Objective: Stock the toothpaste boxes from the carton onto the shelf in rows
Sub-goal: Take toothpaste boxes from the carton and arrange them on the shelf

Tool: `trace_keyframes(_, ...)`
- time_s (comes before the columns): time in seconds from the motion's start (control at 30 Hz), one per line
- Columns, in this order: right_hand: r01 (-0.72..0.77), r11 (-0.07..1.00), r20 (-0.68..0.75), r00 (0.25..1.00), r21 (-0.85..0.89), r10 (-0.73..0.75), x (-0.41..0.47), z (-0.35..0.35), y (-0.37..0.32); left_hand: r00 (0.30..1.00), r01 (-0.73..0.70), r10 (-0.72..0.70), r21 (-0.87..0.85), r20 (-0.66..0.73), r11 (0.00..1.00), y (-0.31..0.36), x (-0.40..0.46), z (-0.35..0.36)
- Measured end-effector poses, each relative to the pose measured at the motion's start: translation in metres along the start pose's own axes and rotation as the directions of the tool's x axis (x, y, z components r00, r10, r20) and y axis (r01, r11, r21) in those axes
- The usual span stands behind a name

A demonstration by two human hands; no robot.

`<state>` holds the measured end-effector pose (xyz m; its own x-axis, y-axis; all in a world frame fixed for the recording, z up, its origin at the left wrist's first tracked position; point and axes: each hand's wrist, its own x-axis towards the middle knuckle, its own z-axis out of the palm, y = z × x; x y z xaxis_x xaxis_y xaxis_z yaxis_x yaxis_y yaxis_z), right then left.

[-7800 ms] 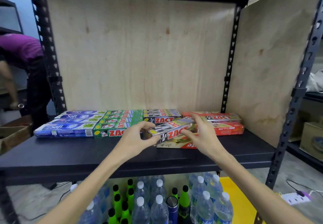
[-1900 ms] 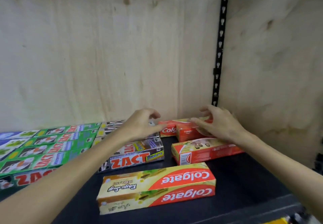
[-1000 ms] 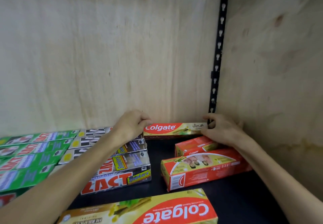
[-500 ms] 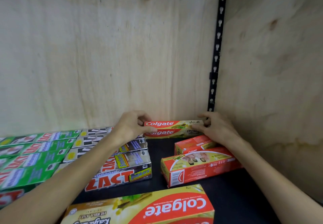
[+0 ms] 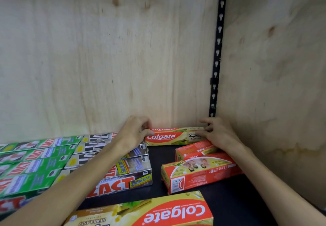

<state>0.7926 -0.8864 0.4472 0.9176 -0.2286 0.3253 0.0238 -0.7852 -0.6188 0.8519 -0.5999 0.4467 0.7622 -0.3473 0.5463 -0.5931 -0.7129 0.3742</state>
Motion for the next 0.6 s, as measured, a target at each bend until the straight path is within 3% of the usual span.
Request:
trace_keyframes(0.27, -0.002, 0.999, -0.028, 1.000, -0.035, 0.001, 0.0019, 0.0042, 0.0035, 1.000, 0.013, -0.013, 0.081, -0.009, 0.997, 0.0029, -0.0028, 0.0000)
trace_keyframes(0.6, 0.008, 0.996, -0.041, 0.999, -0.088, -0.012, 0.0027, 0.0032, 0.0026, 0.988, 0.039, -0.001, 0.246, -0.154, 0.969, 0.0029, 0.0006, 0.0031)
